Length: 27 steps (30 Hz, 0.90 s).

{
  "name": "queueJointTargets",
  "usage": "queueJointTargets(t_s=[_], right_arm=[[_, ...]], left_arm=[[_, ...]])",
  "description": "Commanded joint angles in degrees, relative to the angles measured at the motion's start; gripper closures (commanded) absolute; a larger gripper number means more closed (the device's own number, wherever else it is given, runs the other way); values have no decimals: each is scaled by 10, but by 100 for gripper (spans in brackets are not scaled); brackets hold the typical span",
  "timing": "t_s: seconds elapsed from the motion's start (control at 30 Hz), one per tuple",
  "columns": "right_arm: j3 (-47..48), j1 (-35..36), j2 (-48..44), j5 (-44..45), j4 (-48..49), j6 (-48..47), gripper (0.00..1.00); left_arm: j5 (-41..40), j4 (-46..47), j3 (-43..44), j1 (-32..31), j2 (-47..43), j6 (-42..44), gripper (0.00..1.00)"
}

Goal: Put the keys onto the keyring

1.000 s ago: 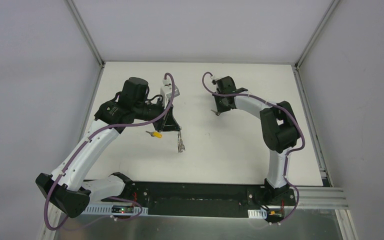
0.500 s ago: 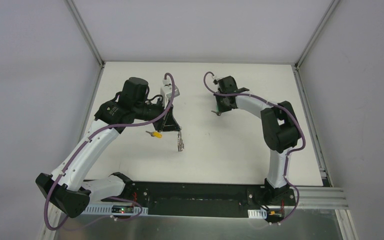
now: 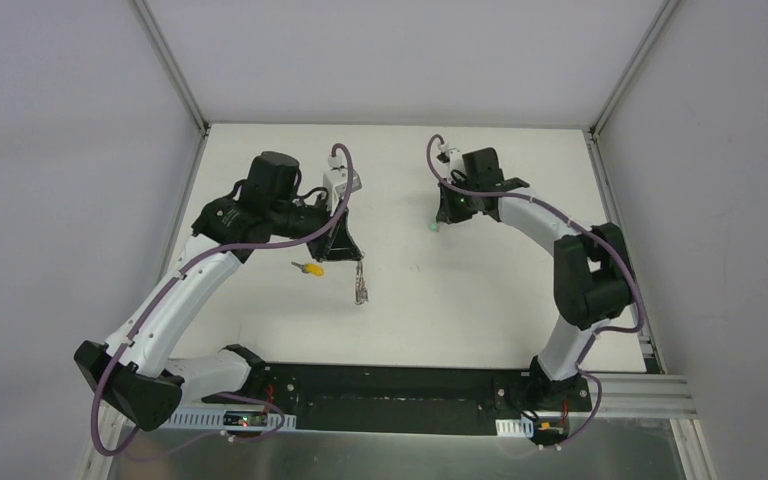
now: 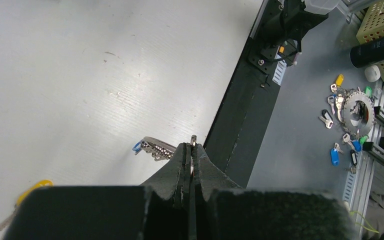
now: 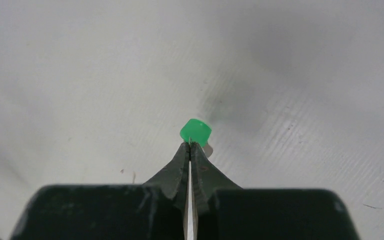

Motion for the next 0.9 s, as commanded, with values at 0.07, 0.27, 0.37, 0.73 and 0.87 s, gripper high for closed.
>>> queueJointTargets(t_s=[0.07,0.27,0.37,0.73,0.87], right_arm=[[-17,-12,-90,-205,5,-89,100],[-17,-12,-148,-304,-26,-145,100],[-11,-11,-172,-344,-46,-156,100],[52,-10,-234,-484,-135,-183,100],[82,-4,-241,-520,-154,-179,100]], left_arm=[[6,-32,63,2,19,46,100],[10,-33,92,1,41,58,100],[19,-26,103,1,52,54,100],[42,-40,167,1,97,33,100],[61,-45,193,1,119,3,100]])
